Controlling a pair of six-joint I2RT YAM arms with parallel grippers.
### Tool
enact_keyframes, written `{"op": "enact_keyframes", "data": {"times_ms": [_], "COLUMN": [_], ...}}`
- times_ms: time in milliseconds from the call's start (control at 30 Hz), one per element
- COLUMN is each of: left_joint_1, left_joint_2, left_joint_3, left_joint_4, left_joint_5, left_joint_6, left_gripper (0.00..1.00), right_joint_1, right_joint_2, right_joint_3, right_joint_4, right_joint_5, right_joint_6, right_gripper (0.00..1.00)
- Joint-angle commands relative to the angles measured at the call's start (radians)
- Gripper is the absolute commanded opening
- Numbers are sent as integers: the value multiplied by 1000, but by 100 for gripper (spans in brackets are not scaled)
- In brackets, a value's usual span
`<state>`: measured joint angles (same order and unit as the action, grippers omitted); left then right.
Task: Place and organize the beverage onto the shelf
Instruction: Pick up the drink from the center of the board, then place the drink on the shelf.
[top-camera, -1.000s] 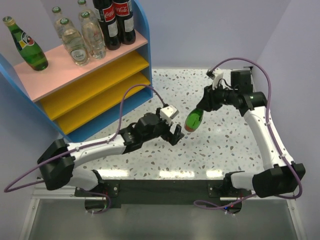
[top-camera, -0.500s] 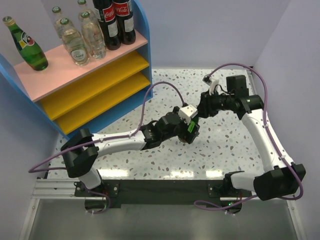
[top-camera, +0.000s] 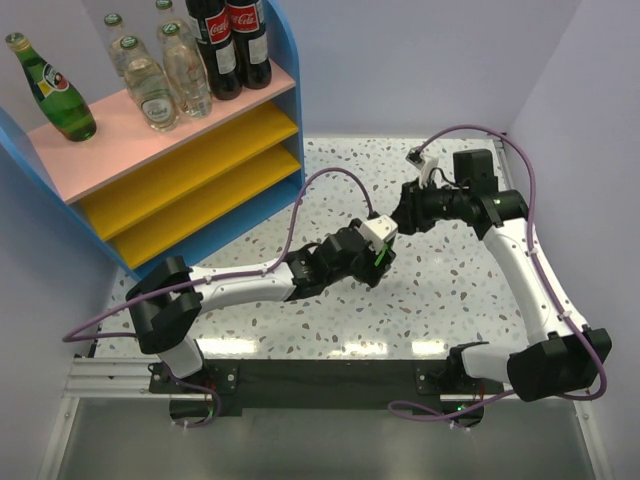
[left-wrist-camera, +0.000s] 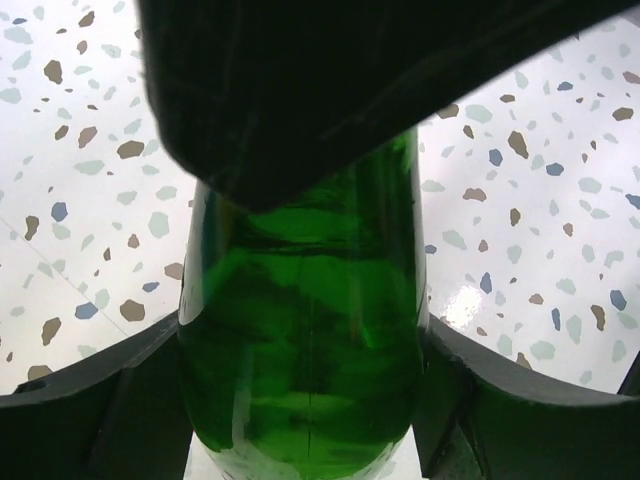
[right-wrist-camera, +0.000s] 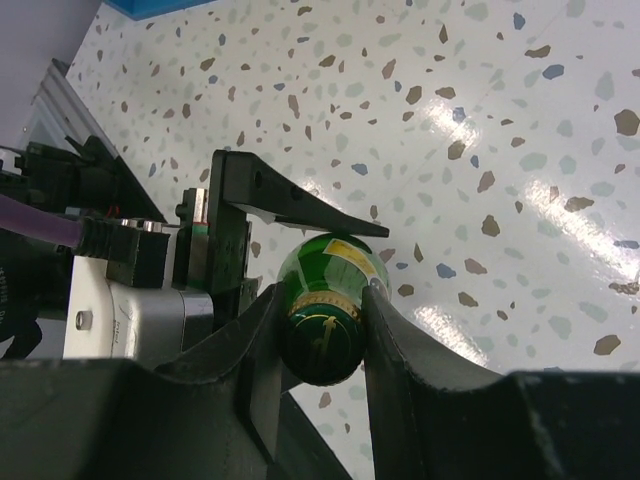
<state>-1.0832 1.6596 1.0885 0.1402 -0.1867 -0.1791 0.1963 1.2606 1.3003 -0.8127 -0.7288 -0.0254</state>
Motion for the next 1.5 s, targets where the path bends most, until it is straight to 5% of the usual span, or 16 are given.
{"op": "enact_keyframes", "data": {"times_ms": [0,33,100,167,233,333,567,800,1033,1467], "left_joint_1": [0,0,0,0,0,0,0,0,6,42], "left_joint_2": [-34,-41,-63,-96,-139,-213,-374,-405,-356,-134], "left_joint_3": [37,33,13,-5,-39,-90,-105,48,237,868], "left_joint_4": [35,35,36,33,24,4,-70,-5,151,257], "left_joint_5": [0,-5,-28,-59,-124,-244,-588,-816,-864,-915], "left_joint_6": [4,0,-19,-29,-42,-46,48,393,650,1000], "left_gripper": [18,0,0,0,0,0,0,0,0,0], "right_joint_1": [2,2,0,2,0,-1,-23,-43,-66,-87], "right_joint_2": [-56,-58,-56,-58,-56,-55,-37,-18,-24,-12], "right_joint_3": [20,20,24,40,66,121,166,165,159,143], "right_joint_4": [63,63,55,46,29,4,21,41,38,38], "right_joint_5": [-95,-96,-93,-96,-90,-49,130,216,247,266], "right_joint_6": [45,42,35,32,-10,-47,-61,-42,-51,-68], "right_gripper": [0,0,20,56,80,92,95,96,96,96]}}
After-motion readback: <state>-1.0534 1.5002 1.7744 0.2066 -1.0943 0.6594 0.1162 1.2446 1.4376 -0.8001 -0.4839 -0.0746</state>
